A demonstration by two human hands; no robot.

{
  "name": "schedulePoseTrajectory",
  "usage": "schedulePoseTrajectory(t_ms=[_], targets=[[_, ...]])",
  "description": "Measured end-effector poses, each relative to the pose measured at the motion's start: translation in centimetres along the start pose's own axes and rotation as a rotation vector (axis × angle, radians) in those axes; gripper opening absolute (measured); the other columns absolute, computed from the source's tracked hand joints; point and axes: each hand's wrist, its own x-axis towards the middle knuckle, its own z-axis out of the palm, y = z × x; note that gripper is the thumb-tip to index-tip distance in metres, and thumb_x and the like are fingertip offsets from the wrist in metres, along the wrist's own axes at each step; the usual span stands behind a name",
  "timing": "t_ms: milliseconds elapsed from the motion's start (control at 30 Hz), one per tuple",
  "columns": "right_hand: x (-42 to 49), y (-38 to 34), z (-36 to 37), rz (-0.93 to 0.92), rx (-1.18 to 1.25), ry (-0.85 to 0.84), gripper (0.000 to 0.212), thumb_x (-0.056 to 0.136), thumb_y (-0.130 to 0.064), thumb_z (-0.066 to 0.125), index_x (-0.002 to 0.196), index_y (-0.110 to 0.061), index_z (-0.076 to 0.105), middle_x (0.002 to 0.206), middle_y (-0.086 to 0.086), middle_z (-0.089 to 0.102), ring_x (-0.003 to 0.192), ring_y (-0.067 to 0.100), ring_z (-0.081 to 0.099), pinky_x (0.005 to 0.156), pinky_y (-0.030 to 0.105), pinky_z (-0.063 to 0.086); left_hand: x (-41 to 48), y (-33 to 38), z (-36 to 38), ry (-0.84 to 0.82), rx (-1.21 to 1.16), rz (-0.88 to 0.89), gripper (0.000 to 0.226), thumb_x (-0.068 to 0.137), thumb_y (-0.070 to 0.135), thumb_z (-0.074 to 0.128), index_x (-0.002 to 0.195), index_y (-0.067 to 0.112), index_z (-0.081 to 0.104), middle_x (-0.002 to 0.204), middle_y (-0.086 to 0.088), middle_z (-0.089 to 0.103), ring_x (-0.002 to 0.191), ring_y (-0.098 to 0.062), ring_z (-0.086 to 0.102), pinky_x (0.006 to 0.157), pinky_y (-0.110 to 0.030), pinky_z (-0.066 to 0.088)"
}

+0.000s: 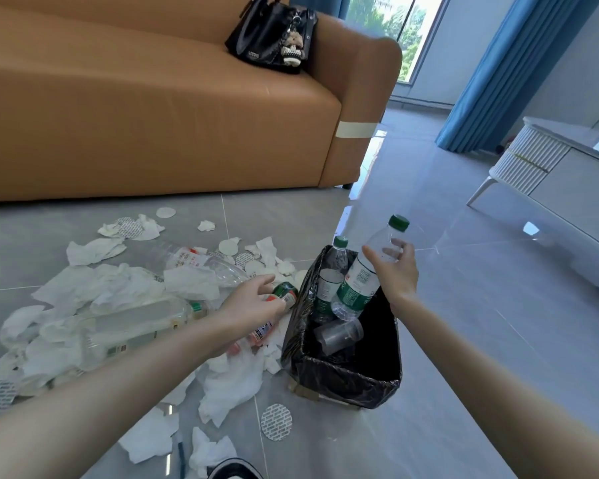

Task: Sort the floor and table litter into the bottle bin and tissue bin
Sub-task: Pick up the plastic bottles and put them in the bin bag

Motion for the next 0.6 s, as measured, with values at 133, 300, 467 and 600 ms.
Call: schedulePoseTrajectory(t_ms=[133, 300, 467, 600], targets=[[2.2, 2.9, 1.0, 0.028, -0.071, 0.029, 0.066, 0.077, -0.035, 0.077, 0.129, -0.019, 0.039, 0.133, 0.004, 0.052, 0.118, 0.025, 0.053, 0.100, 0.043, 0.044, 1.0, -0.8, -0.4, 0.023, -0.010, -0.004, 0.057, 0.092, 0.016, 0.055, 0.145, 0.023, 0.035, 0.142, -0.002, 0.045, 0.127, -0.019, 0.046, 0.096, -0.030, 0.042], [3.7, 5.0, 2.6, -0.034, -0.141, 0.029, 0.065, 0.078, -0.031, 0.076, 0.130, -0.017, 0.039, 0.133, 0.003, 0.052, 0.117, 0.022, 0.052, 0.099, 0.038, 0.043, 1.9, -1.7, -0.1, -0.006, -0.019, -0.012, 0.055, 0.093, 0.014, 0.054, 0.143, 0.024, 0.036, 0.141, -0.001, 0.044, 0.127, -0.018, 0.046, 0.093, -0.029, 0.041], [4.7, 6.3, 4.0, -0.011, -0.197, -0.025, 0.067, 0.075, -0.029, 0.079, 0.129, -0.018, 0.041, 0.127, 0.003, 0.058, 0.114, 0.023, 0.055, 0.097, 0.037, 0.044, 2.2, -2.8, 0.5, -0.030, 0.026, -0.018, 0.052, 0.095, 0.017, 0.051, 0.143, 0.026, 0.036, 0.142, 0.001, 0.044, 0.114, -0.009, 0.046, 0.066, -0.013, 0.042], [5.8, 7.5, 4.3, 0.111, -0.279, -0.131, 0.058, 0.077, -0.023, 0.078, 0.126, -0.011, 0.049, 0.123, 0.004, 0.060, 0.113, 0.024, 0.057, 0.090, 0.030, 0.042, 2.4, -3.2, 0.6, -0.034, 0.040, -0.037, 0.052, 0.095, 0.018, 0.050, 0.145, 0.025, 0.035, 0.143, -0.001, 0.042, 0.111, -0.009, 0.045, 0.059, -0.008, 0.036]])
